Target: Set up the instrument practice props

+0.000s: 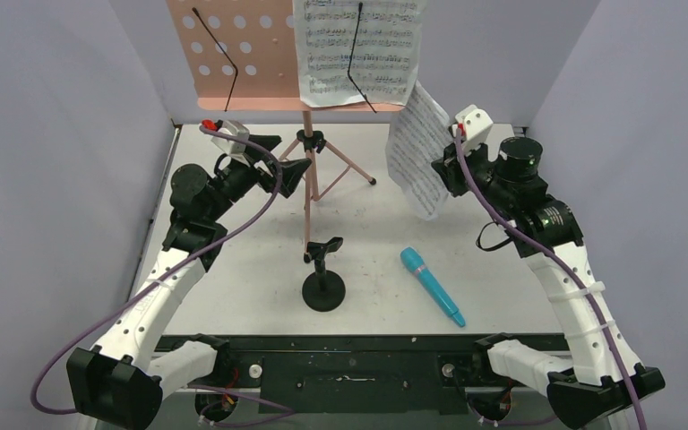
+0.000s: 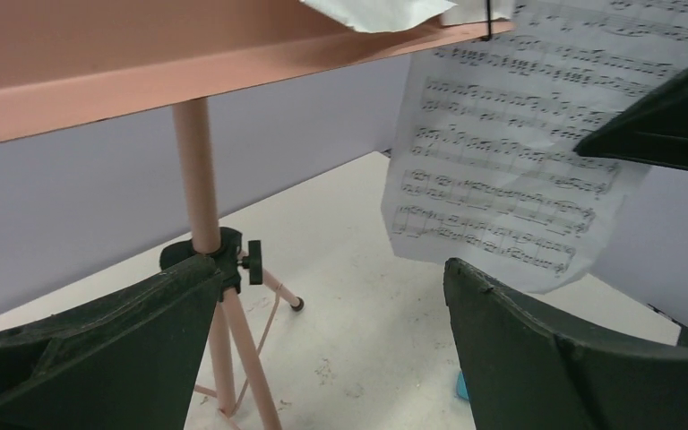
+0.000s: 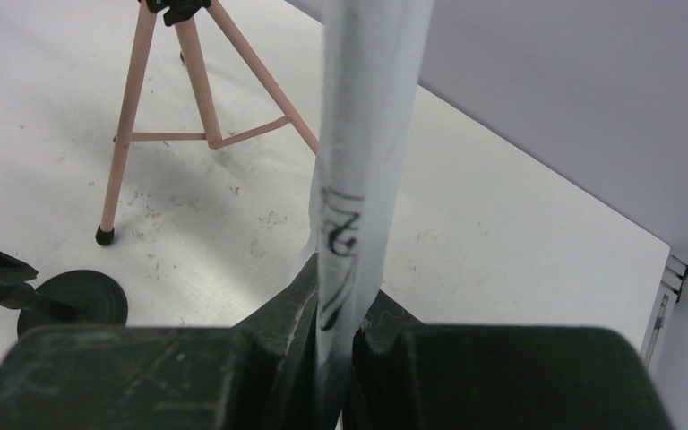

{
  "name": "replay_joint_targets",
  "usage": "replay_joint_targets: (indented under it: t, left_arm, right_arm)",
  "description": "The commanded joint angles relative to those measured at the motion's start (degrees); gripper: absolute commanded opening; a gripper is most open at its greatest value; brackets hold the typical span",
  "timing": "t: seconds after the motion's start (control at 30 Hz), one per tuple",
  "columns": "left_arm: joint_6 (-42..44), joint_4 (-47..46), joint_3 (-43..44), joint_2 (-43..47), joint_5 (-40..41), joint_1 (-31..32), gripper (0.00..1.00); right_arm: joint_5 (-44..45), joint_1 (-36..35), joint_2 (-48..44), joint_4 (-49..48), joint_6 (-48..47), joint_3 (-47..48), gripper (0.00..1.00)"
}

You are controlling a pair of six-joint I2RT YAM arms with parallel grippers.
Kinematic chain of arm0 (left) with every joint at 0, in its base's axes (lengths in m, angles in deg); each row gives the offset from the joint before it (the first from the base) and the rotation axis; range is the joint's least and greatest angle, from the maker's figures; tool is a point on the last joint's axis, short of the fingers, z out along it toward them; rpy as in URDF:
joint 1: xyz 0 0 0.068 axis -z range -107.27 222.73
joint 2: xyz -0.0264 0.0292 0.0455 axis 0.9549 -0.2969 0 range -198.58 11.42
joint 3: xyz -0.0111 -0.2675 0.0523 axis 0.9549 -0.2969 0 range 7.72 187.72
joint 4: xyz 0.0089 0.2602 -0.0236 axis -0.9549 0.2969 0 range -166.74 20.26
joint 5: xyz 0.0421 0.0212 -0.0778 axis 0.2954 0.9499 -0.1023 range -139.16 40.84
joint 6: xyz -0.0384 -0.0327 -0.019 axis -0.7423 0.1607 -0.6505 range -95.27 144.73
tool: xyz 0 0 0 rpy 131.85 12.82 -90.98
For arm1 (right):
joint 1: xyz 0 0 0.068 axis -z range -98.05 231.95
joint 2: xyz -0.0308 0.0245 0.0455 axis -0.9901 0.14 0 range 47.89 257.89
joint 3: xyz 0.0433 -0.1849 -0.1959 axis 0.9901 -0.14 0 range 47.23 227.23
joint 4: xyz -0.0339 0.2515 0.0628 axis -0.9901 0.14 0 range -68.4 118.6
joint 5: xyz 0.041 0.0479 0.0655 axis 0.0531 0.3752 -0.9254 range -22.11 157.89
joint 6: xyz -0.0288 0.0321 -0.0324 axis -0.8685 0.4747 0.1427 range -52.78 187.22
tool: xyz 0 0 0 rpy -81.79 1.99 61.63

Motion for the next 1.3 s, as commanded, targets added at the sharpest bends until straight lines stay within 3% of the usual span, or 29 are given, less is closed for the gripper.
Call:
replay_joint_targets:
  t: [0.0,0.4,0.5,0.73,0.87,1.07,1.27]
  left_arm:
    - [0.67,-6.19,2.82,0.17,-8.68,-0.22,0.95]
    - [1.42,-5.39,2.36,2.04,-6.95,-0.24,1.00]
    - [2.06,-4.86,2.30,2.36,-6.71,-0.27,0.97]
    - [2.89,-2.49,1.72,4.13,-5.91,-0.22,0.96]
    - [3.19,-2.17,0.95,4.97,-6.26,-0.24,0.96]
    - [2.82,-2.33,0.24,5.58,-5.93,-0.27,0.96]
    - [2.37,-2.67,-1.54,7.12,-6.32,-0.26,0.96]
  right_arm:
    - [-0.29,-0.40,0.99,6.68,-3.35,3.80,0.05]
    - [2.01,-0.40,0.05,12.52,-6.24,-2.63,0.05]
    - [2.00,-0.54,-0.46,13.38,-8.54,-3.56,0.05]
    - [5.01,-3.47,0.77,19.33,-17.70,2.16,0.05]
    - [1.46,-3.97,-1.46,15.75,-17.84,1.52,0.05]
    - [-13.08,-4.45,-1.26,9.64,-17.26,1.66,0.05]
    - [-20.87,-4.56,0.96,0.33,-8.54,5.22,0.05]
